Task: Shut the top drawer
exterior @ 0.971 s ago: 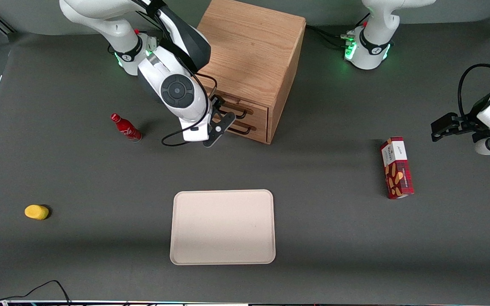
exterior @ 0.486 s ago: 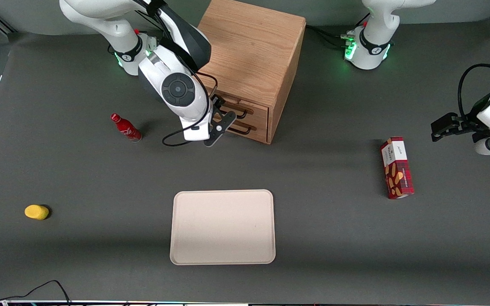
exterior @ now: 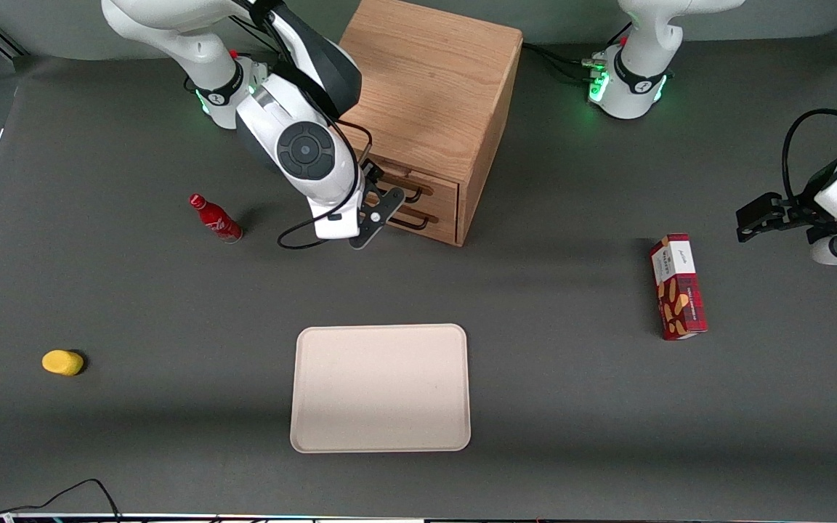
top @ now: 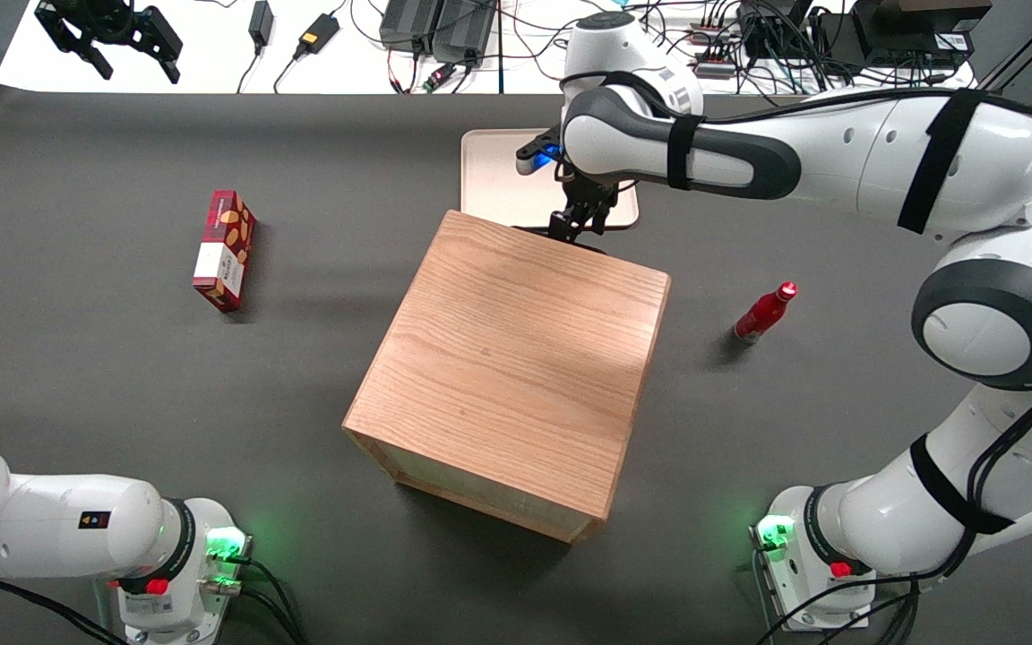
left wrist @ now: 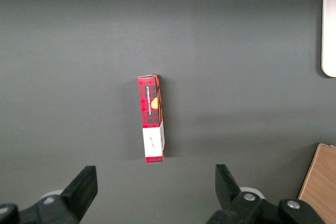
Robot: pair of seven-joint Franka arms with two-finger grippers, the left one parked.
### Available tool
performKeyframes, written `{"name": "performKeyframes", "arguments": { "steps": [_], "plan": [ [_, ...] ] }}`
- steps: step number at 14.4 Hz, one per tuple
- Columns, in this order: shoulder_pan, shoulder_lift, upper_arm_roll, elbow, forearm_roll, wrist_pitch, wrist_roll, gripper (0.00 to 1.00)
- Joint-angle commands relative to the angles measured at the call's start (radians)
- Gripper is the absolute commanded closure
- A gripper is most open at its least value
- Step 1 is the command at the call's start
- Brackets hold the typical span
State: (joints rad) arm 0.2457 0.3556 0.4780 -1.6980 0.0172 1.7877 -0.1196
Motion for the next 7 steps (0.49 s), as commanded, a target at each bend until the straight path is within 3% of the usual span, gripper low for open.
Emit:
{"name": "performKeyframes", "arguments": {
  "steps": [1,7],
  "plan": [
    [-0.005,0.013,0.039,0.034,0.0,-0.037,-0.032,0.0],
    [-0.017,0.013,0.053,0.112,0.0,-0.114,-0.025,0.0]
  ]
}}
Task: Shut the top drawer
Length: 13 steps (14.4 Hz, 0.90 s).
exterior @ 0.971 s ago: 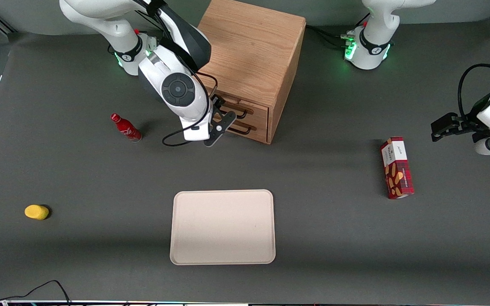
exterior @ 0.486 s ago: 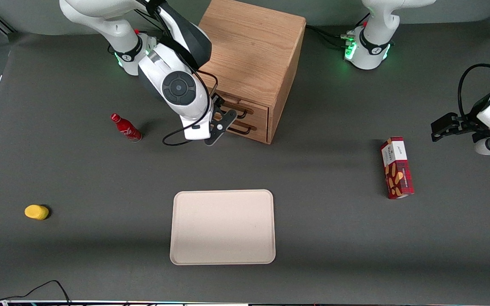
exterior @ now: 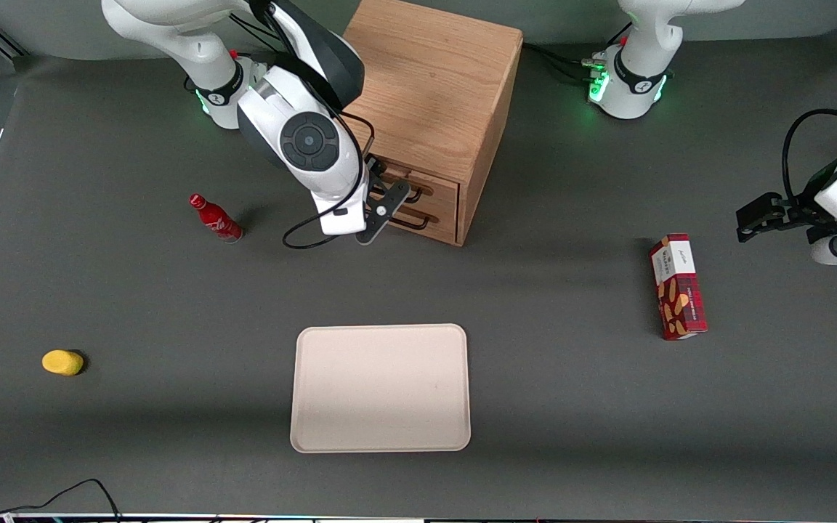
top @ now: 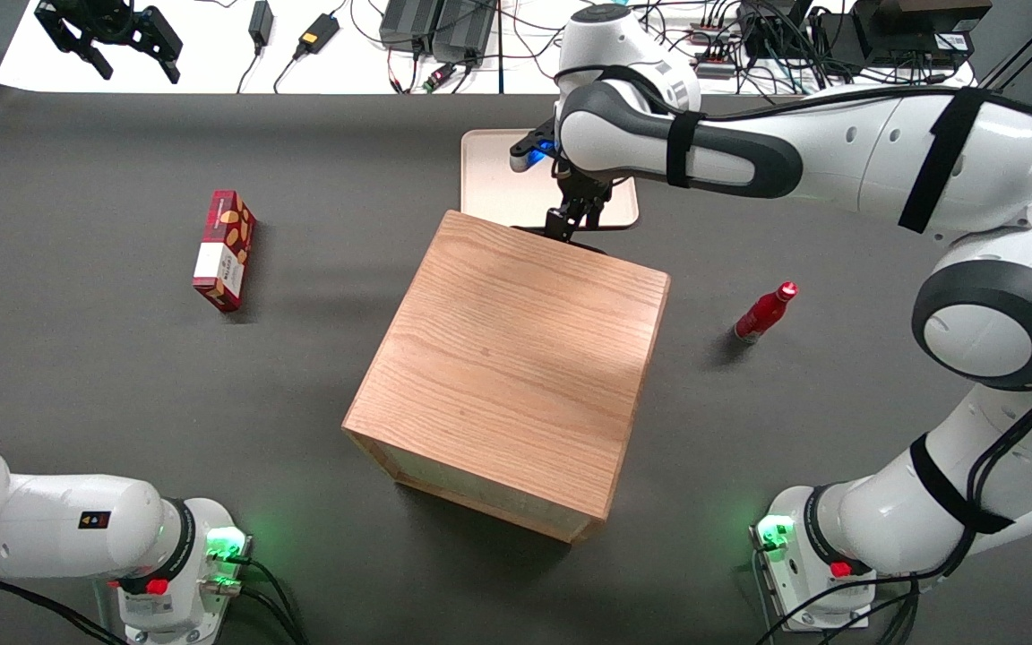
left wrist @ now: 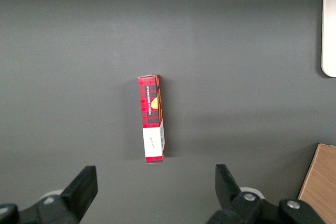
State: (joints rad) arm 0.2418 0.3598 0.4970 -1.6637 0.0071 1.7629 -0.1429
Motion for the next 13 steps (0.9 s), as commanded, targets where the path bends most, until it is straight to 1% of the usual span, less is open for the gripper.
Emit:
{"name": "performKeyframes", "arguments": {
  "steps": [1,3,6,9,11,13],
  "plan": [
    [-0.013,0.008,0.025,0.119,0.01,-0.135,-0.001,0.0],
    [-0.016,0.01,0.012,0.185,0.008,-0.212,-0.007,0.0],
    [-0.025,0.007,-0.003,0.266,0.008,-0.278,-0.004,0.0],
    [-0.029,-0.042,-0.08,0.298,-0.001,-0.303,-0.007,0.0],
    [-0.03,-0.074,-0.135,0.297,-0.03,-0.307,-0.003,0.0],
    [-0.03,-0.103,-0.214,0.292,-0.042,-0.307,0.031,0.0]
  ]
}}
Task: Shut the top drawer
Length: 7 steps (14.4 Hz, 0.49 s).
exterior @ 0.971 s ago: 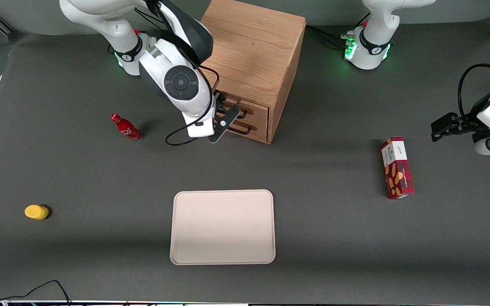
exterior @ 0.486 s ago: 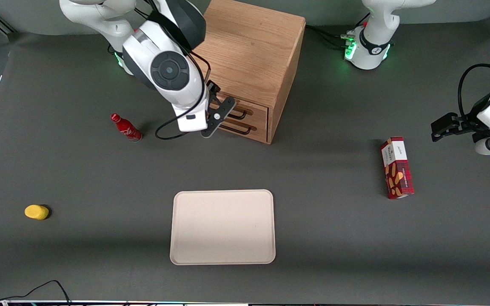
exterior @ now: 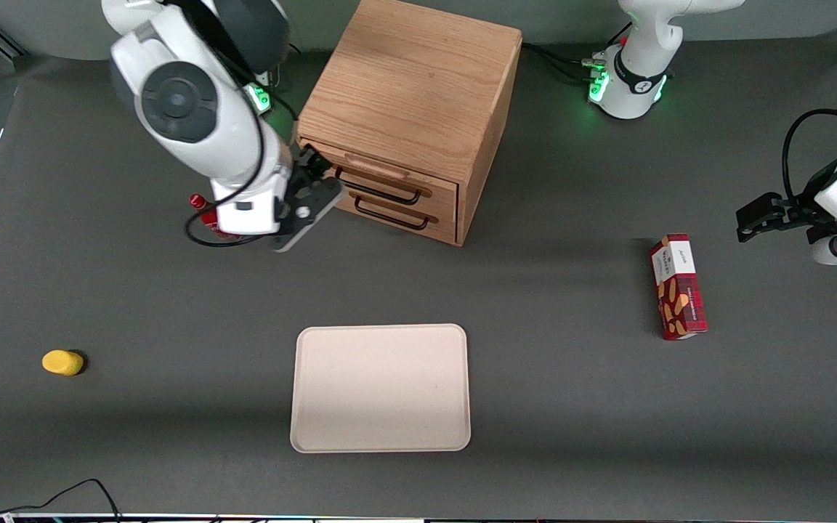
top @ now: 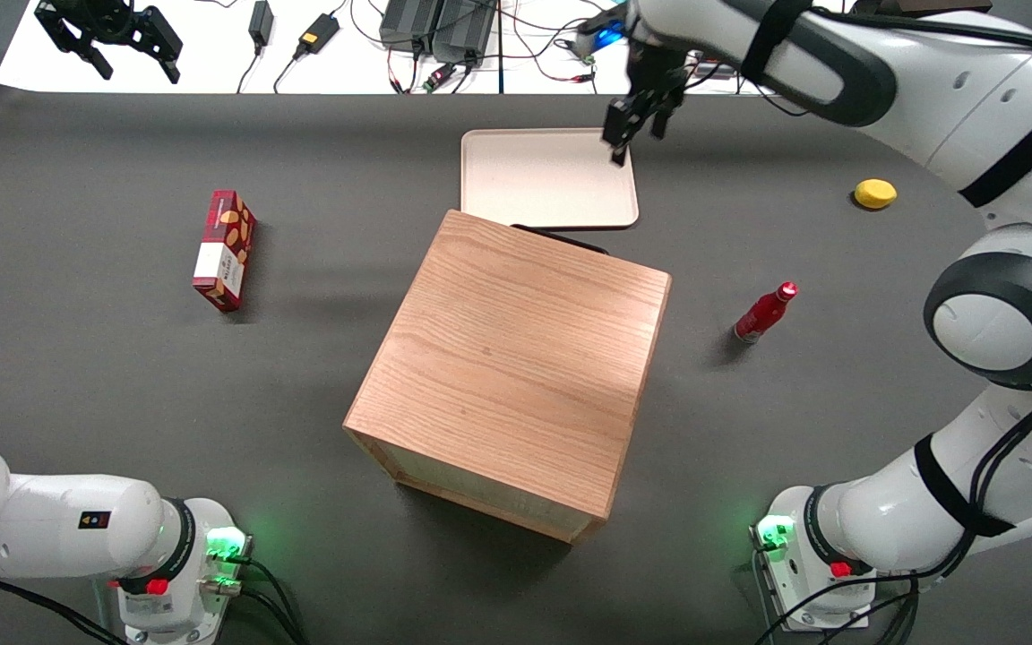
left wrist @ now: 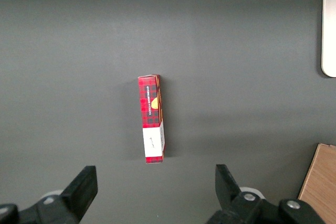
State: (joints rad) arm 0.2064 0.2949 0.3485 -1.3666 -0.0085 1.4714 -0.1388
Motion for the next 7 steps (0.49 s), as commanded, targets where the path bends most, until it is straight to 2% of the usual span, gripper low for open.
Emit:
{"name": "performKeyframes", "arguments": {
  "steps": [1,3,7],
  "plan": [
    [0.005,-0.048,-0.103,-0.003,-0.05,-0.014,0.062,0.0],
    [0.001,-0.068,-0.169,-0.003,-0.09,-0.013,0.106,0.0],
    [-0.018,-0.083,-0.313,-0.011,-0.079,0.009,0.14,0.0]
  ]
}}
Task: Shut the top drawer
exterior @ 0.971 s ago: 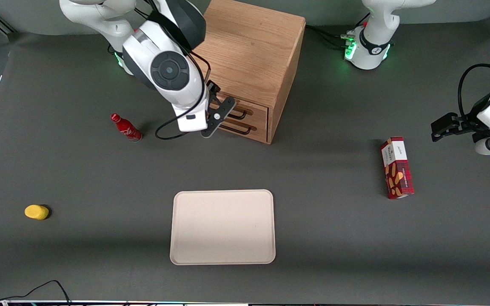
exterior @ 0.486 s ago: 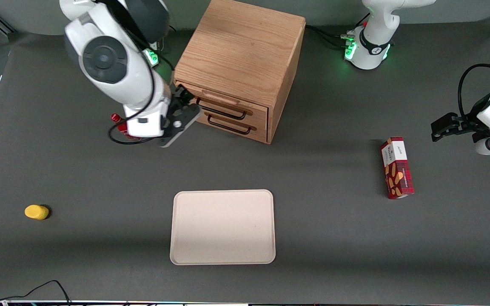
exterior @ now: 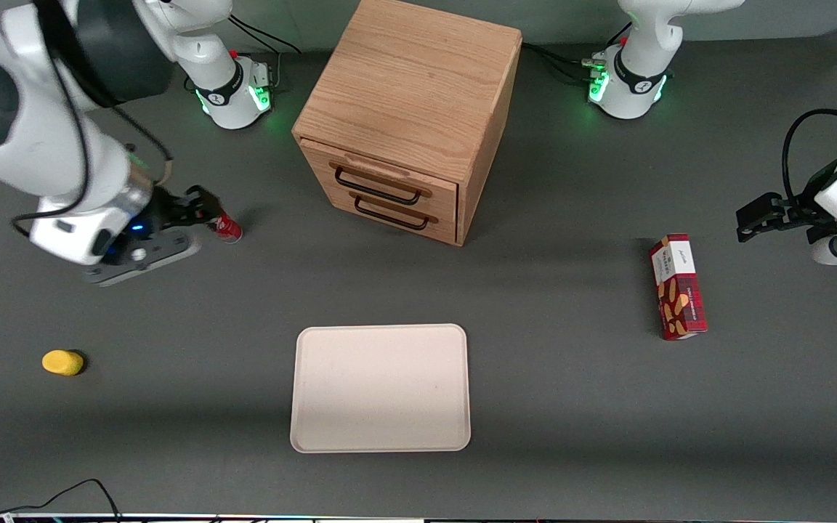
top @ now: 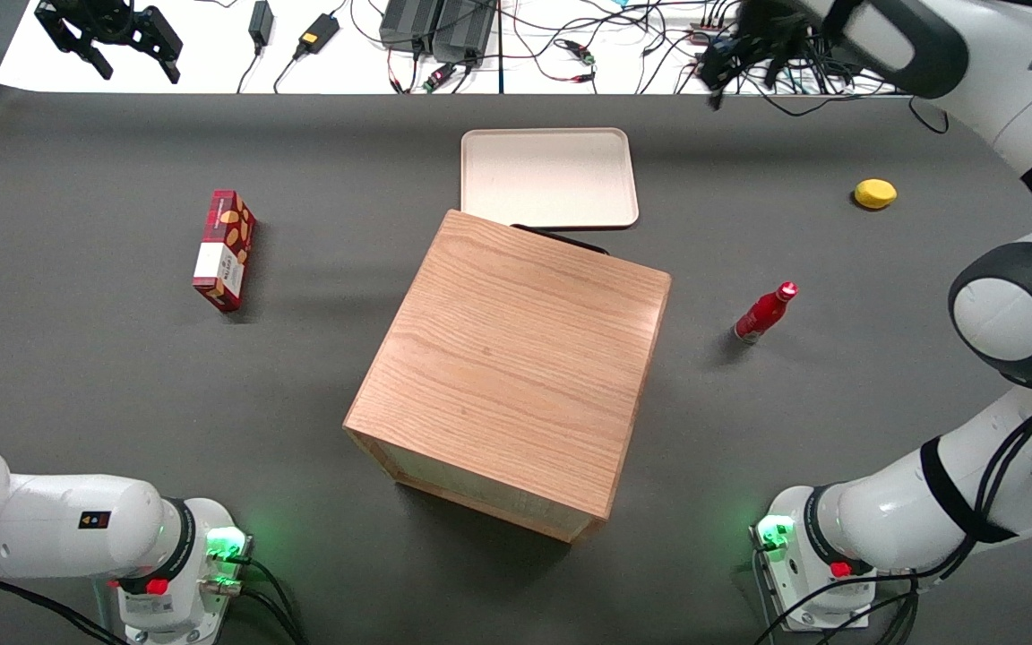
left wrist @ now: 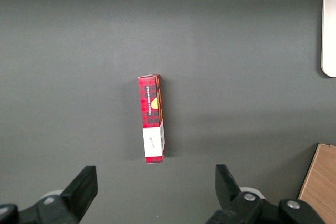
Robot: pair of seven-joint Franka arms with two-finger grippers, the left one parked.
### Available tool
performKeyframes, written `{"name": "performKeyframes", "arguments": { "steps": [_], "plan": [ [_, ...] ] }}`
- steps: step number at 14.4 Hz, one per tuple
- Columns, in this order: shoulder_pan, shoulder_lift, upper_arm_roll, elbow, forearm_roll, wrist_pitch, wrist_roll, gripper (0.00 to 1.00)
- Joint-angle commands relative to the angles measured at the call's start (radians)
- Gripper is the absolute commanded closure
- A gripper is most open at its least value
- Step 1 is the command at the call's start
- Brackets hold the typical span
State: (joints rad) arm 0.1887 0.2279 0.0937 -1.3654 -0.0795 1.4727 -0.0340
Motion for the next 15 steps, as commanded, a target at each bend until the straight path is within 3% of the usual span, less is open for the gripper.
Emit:
{"name": "performKeyframes", "arguments": {
  "steps": [1,5,8,10,12,15],
  "plan": [
    [-0.011,-0.024,-0.077,-0.029,-0.005,0.021,0.034,0.0],
    [-0.095,-0.044,-0.081,-0.138,0.049,0.158,0.011,0.0],
    [-0.12,-0.041,-0.083,-0.146,0.098,0.164,0.009,0.0],
    [-0.132,-0.036,-0.083,-0.135,0.092,0.158,0.012,0.0],
    [-0.135,-0.03,-0.081,-0.116,0.043,0.153,0.014,0.0],
    [-0.153,-0.03,-0.081,-0.116,0.043,0.15,0.012,0.0]
  ]
}}
